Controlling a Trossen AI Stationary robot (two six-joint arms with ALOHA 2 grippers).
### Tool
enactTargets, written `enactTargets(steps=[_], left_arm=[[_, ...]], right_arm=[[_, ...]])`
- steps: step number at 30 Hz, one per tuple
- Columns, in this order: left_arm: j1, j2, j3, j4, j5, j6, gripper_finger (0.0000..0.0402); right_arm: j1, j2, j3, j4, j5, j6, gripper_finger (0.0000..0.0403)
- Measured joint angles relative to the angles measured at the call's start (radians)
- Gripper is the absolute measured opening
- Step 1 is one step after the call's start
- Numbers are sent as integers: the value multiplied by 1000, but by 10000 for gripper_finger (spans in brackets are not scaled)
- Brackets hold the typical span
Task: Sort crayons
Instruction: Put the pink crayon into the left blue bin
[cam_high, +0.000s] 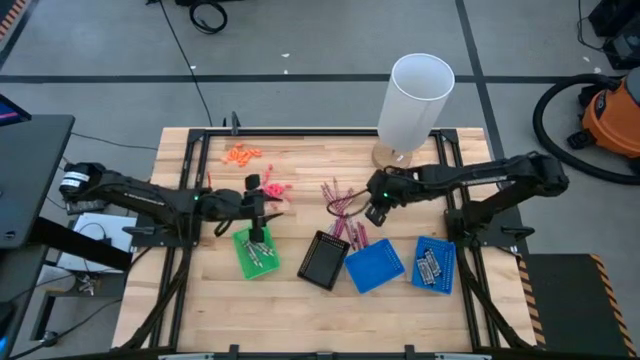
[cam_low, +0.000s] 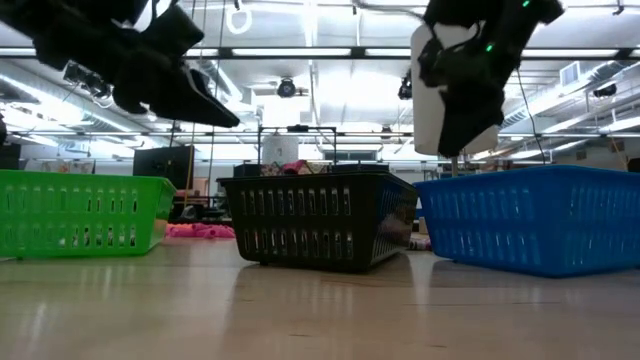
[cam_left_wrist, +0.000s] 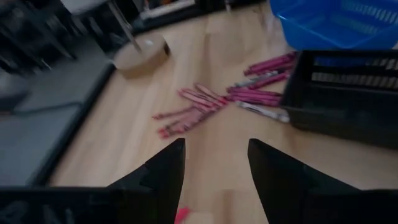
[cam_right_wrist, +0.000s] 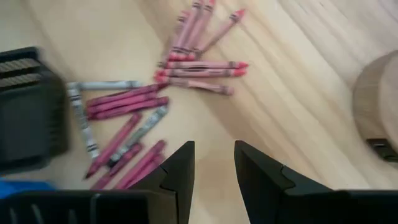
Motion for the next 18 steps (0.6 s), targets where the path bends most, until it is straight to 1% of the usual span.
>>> enactTargets(steps=[2,4,9,11,18], left_arm=[[17,-23,-41,57,-1,45,187],[31,-37,-77,123,-1,72,187],[64,-48,-141,276,-1,83,187],[76,-48,-153,321,0,56,187],[104,-47,-156,363,0,13,187]], right_arm=[[-44,20,0,6,-7,-19,122],[-91,37,0,11,-38,-37,122],[-169,71,0,41,-107,-100,122],[-178,74,0,44,-121,-107,122],[-166,73,-13,23,-122,-63,122]])
